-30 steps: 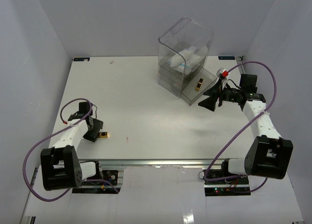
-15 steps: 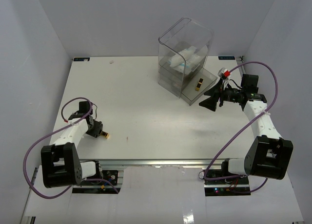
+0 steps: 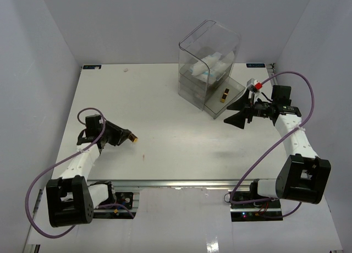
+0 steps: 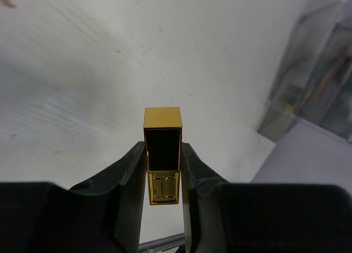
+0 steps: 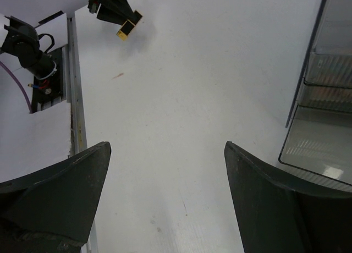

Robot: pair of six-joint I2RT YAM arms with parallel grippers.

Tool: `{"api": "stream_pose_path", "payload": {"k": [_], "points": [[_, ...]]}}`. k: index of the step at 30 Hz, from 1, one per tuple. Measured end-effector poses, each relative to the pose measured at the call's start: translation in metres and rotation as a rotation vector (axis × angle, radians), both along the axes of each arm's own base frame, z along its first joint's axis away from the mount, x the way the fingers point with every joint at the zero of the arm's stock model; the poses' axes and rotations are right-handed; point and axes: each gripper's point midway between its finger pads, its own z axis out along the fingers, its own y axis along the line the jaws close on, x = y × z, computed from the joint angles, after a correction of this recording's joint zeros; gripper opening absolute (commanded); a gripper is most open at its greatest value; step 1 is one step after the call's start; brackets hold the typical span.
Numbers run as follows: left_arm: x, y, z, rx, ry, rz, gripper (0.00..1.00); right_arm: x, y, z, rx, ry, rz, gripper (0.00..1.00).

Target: Organize the makeup

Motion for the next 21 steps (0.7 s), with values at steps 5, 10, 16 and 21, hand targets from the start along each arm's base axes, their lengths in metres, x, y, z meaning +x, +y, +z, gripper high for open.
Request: {"api": "stream_pose_path", "payload": {"k": [5,10,16,21], "points": [[0.014,-0.057,0.058,-0.11,-0.303,-0.257,0.0,-0.022,0.029,-0.002,0.013,-0.002,0.122,0.9],[-0.005,-0.133,0.114,-0.247,-0.6,-0.619,0.0,-0.063,0.081,-0.008,-0.009,0.001,0.331,0.9],[-0.026,-0.177,0.141,-0.333,-0.805,-0.86,0.0,-0.078,0.114,-0.014,-0.014,0.111,0.448,0.9],[-0.041,-0.2,0.164,-0.358,-0.955,-0.963,0.0,-0.077,0.137,-0.013,-0.024,0.224,0.453,0.9]]}}
